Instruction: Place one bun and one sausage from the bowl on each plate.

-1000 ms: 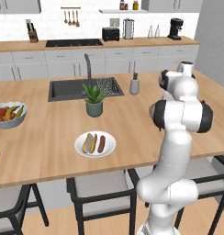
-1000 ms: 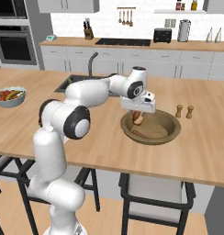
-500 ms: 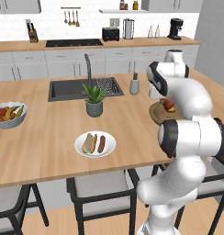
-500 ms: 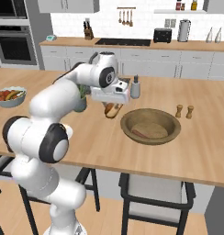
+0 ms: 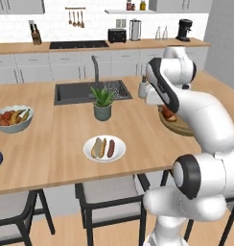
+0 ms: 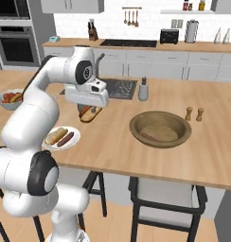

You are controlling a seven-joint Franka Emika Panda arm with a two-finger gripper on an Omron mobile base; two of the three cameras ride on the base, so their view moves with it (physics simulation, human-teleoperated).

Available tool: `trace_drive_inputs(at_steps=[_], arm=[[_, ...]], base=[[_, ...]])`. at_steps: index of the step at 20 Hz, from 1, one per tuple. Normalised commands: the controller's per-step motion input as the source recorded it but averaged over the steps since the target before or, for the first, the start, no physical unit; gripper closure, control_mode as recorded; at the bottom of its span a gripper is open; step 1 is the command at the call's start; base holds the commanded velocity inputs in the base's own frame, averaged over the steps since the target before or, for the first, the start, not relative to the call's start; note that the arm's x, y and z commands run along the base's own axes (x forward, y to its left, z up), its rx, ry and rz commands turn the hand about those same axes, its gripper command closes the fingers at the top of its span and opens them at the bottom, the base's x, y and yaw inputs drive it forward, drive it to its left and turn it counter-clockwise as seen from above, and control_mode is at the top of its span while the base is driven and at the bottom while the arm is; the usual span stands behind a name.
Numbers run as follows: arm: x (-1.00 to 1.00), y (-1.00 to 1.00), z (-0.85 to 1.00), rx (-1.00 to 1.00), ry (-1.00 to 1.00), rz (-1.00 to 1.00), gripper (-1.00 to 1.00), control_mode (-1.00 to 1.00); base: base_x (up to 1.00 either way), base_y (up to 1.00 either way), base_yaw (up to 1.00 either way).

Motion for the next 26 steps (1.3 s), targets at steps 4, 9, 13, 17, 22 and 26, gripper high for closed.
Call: trace_drive_inputs(at_steps=[4, 9, 13, 17, 22, 26], arm=[[0.00, 0.00, 0.00, 0.00, 0.00, 0.00, 1.00, 1.00], [0.00, 0.00, 0.00, 0.00, 0.00, 0.00, 1.00, 1.00], [0.00, 0.00, 0.00, 0.00, 0.00, 0.00, 1.00, 1.00], [0.00, 0.00, 0.00, 0.00, 0.00, 0.00, 1.00, 1.00], [0.00, 0.00, 0.00, 0.00, 0.00, 0.00, 1.00, 1.00], [0.56, 0.77, -0.17, 0.00, 0.10, 0.00, 1.00, -1.00]], base=[[-0.17, 1.00, 0.00], [-0.08, 1.00, 0.00], [-0.04, 1.00, 0.00], [0.00, 1.00, 0.00], [0.11, 1.00, 0.00], [0.00, 0.00, 0.00]])
